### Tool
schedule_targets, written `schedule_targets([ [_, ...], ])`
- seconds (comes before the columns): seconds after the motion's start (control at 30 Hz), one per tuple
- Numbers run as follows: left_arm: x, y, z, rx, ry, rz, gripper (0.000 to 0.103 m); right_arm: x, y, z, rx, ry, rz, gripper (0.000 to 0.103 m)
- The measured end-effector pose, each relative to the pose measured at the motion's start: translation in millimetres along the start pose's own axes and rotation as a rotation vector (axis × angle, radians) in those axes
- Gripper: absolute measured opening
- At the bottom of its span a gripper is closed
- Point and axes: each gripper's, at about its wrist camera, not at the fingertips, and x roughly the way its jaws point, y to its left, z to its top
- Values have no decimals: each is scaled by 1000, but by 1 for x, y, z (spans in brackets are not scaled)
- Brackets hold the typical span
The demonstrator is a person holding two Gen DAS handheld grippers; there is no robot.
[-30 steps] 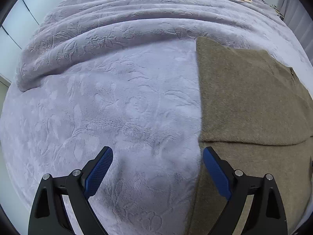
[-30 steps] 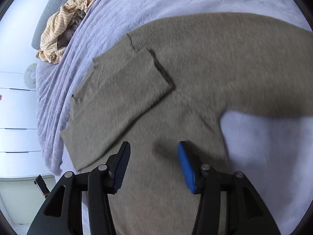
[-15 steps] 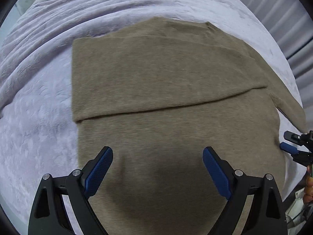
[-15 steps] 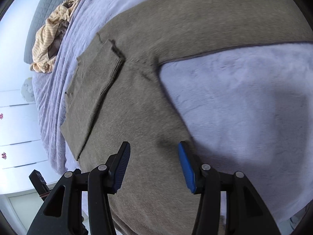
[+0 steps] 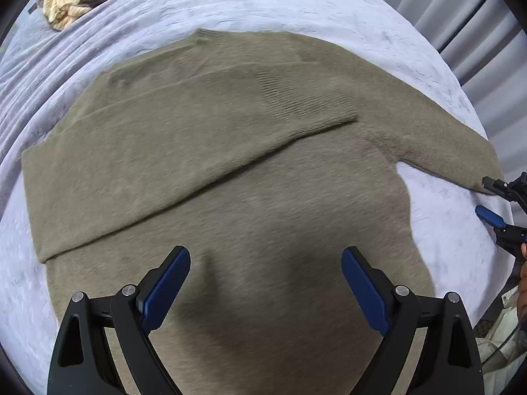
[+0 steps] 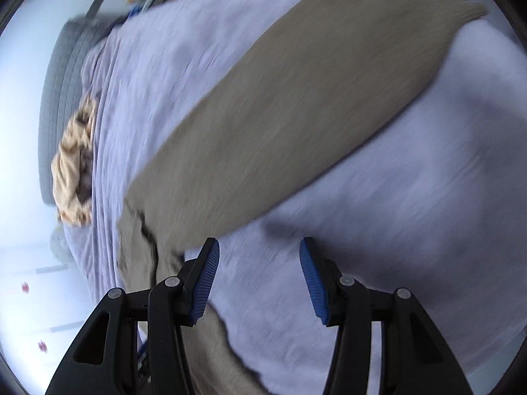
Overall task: Fold small clothes
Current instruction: 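Grasp the other sleeve cuff with the right tool and lift it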
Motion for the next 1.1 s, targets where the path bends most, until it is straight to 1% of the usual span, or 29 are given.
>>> schedule_targets([
  [0.1,4,-16,7,9,0,2,94,-20,-27,22,105,-90,13,55],
  [0.17,7,-22,10,13,-1,16,94,-33,-43,32,167,-155,11,55],
  [0.23,13,-31,17,16,1,25,94,-40,-53,38,203,-199,29,55],
  [0.27,16,-35,20,15,3,24,94,-41,-57,42,219,-213,47,55],
  [0.33,24,-46,29,10,4,23,94,-37,-61,48,241,-213,84,55],
  [0.47,29,-55,36,1,4,23,94,-27,-59,59,266,-227,204,54],
  [0.5,30,-55,37,-3,2,21,94,-25,-58,61,278,-224,239,46],
  [0.53,31,-58,41,-8,0,21,94,-24,-57,62,288,-218,271,35],
  [0.57,31,-58,43,-13,-4,19,94,-20,-54,64,297,-200,314,14],
  [0.6,31,-58,45,-18,-8,19,94,-17,-50,65,297,-186,340,9],
  [0.67,28,-52,47,-33,-18,23,94,-16,-42,67,290,-180,396,9],
  [0.77,23,-40,48,-57,-32,29,94,-17,-16,70,241,-169,465,9],
  [0.83,15,-22,42,-77,-40,32,94,-15,8,71,188,-155,493,9],
  [0.93,8,3,42,-119,-64,41,94,-11,58,73,56,-126,512,9],
  [0.97,4,14,42,-137,-78,40,94,-7,80,73,-4,-112,516,9],
  [1.1,-10,55,33,-200,-118,37,94,12,155,54,-199,-40,526,9],
])
